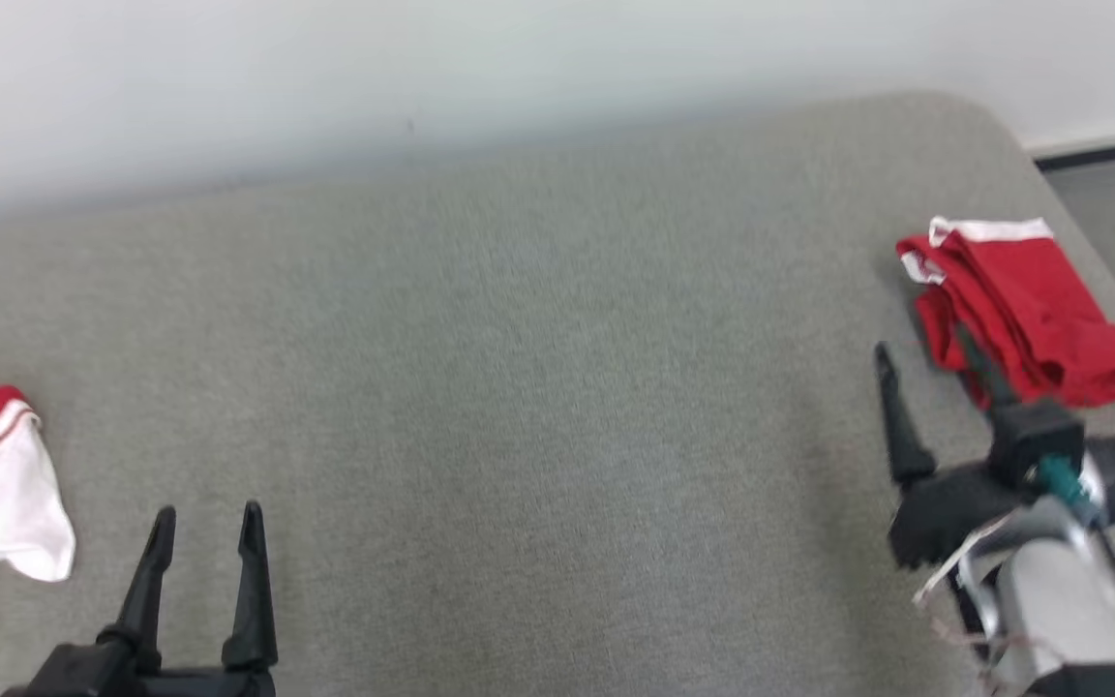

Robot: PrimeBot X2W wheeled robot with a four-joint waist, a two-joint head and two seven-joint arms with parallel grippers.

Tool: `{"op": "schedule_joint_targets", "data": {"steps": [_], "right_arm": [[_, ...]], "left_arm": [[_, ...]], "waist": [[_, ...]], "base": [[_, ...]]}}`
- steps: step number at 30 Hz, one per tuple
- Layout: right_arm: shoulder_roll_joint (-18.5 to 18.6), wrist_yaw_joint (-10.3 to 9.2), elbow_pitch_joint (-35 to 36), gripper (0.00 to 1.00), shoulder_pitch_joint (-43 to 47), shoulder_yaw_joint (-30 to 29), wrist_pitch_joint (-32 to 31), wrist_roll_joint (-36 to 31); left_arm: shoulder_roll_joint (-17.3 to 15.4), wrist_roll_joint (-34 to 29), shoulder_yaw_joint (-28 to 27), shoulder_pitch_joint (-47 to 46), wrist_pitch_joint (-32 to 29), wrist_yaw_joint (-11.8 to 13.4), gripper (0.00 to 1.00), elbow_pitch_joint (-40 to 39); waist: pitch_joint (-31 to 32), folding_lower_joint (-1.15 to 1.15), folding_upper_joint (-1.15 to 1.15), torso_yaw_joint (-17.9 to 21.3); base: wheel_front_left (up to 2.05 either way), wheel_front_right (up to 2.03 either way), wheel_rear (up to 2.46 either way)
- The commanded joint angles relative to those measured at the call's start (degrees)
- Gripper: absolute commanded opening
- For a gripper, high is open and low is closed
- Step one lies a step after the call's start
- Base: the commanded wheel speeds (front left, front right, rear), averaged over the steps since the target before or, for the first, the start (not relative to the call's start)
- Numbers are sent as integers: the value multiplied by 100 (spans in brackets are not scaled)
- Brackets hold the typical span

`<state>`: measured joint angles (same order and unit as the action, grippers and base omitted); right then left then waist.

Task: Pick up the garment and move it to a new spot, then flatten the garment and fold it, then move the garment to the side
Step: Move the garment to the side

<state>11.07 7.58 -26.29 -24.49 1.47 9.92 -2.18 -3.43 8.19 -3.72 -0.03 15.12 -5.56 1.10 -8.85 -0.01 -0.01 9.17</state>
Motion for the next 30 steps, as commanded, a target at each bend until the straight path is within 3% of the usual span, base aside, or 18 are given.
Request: {"op": "schedule_joint_targets", "data": {"steps": [1,17,30], "right_arm": [[-100,-18,109,100,275,78,128,87],[-603,-17,716,100,1707,249,438,401],[-723,-17,744,100,1873,159,411,369]], "left_arm": [[21,42,-38,136,3,7,100,63],[50,-52,-106,569,3,-8,100,423],[56,0,-122,623,4,135,100,681]], "waist": [[568,1,1,-143],[1110,1,1,-419],[1100,1,1,-483]], "base": [[0,0,0],[0,0,0],[0,0,0]]}}
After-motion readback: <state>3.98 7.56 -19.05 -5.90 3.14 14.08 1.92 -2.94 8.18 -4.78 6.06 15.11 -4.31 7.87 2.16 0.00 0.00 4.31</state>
